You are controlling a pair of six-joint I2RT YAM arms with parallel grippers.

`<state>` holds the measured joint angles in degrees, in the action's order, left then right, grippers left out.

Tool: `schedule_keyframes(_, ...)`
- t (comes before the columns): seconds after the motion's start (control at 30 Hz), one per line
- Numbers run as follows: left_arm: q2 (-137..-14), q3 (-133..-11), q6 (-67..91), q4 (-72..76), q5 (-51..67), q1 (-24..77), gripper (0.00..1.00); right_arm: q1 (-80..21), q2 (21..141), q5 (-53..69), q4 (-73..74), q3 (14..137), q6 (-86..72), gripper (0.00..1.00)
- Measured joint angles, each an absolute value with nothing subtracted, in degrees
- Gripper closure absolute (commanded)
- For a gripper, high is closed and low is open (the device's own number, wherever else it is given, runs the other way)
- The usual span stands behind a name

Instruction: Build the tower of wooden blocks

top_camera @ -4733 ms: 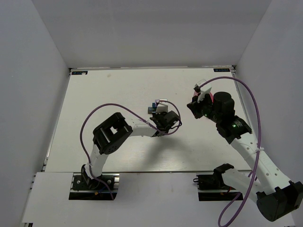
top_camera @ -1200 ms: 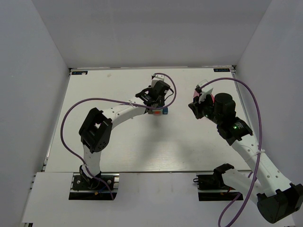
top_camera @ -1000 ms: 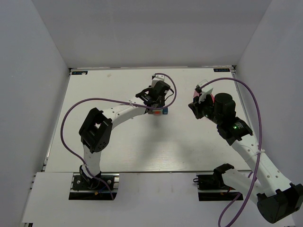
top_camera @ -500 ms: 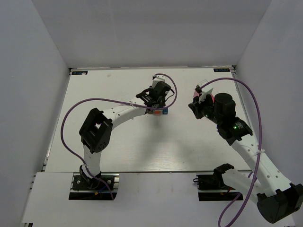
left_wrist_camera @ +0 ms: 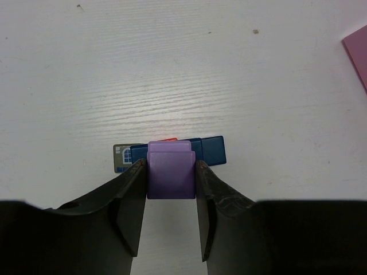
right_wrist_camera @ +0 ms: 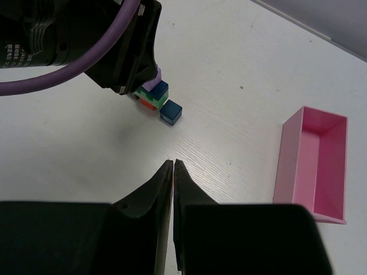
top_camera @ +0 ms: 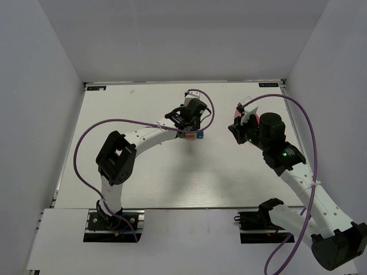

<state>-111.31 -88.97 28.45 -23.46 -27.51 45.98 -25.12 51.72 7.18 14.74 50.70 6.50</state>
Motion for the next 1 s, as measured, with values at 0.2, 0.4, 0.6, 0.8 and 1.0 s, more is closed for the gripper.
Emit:
schedule_keyframes(0.2,-111.31,-88.97,28.45,-23.51,-27.59,45.98,0.44,-25.12,51.72,7.18,14.74,50.7,6.5,0.91)
schedule_keyframes(0.4,-111.31,-88.97,28.58,-23.55,-27.59,45.98,0.32,-25.12,51.72,7.18,14.74,50.7,6.5,0.91)
schedule_keyframes(0.6,-111.09,-89.17,28.86,-25.34,-28.53,45.98,0.15,-25.12,51.72,6.94,14.74,50.7,6.5,0.91)
schedule_keyframes(0.8,-105.41,-87.94,28.16,-27.18,-28.49,46.28,0.0,-25.1,51.72,5.69,14.33,50.41,6.85,0.73)
schedule_keyframes(1.0,-87.31,-80.16,25.21,-26.5,-22.63,46.81,0.0,-25.1,51.75,3.66,13.06,48.38,8.32,0.1)
